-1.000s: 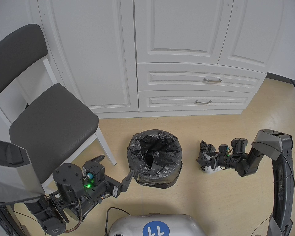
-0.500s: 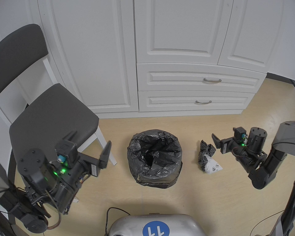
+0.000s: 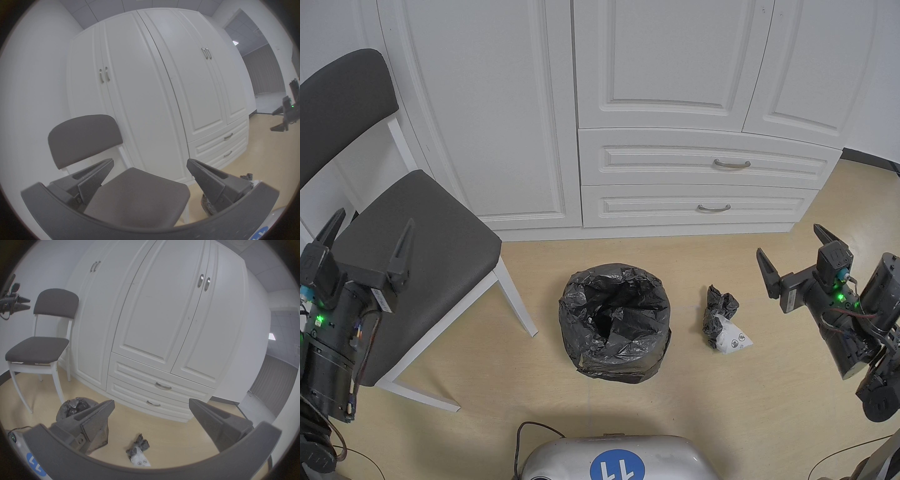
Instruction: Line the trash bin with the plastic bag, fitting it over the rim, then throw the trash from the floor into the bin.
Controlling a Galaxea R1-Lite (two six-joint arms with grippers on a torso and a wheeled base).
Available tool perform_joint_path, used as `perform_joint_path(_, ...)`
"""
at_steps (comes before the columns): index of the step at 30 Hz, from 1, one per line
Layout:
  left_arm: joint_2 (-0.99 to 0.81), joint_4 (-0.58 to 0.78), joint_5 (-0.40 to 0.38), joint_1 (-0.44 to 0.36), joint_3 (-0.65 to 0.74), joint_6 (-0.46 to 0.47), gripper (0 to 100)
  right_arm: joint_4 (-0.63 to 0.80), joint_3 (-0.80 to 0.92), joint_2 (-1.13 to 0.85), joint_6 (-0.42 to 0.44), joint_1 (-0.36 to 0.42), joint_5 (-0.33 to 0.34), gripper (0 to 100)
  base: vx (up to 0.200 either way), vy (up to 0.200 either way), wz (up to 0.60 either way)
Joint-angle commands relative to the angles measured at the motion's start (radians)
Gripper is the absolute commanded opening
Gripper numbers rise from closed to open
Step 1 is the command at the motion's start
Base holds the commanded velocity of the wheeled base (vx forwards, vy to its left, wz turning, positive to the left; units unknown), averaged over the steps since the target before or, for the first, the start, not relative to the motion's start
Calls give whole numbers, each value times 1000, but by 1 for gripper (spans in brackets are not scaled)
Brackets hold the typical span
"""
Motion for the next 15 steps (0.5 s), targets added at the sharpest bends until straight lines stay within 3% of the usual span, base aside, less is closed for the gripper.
perform_joint_path(1, -114, 2, 12, 34, 19, 16, 100, 165, 4, -212, -18, 20, -54, 100, 0, 0, 0)
perform_joint_path(7, -193, 79, 7, 59, 28, 8, 100, 252, -18, -254, -14, -110, -65, 100, 0, 0, 0)
perform_joint_path(10, -210, 94, 9, 59, 8, 0, 100, 335, -51, -274, -18, -189, -106, 100, 0, 0, 0)
perform_joint_path(13, -221, 97, 12, 59, 5, 3, 100, 524, -140, -314, -26, -198, -120, 100, 0, 0, 0)
perform_joint_path(15, -223, 96, 12, 68, 6, 11, 100, 777, -252, -292, 20, -229, -115, 100, 0, 0, 0)
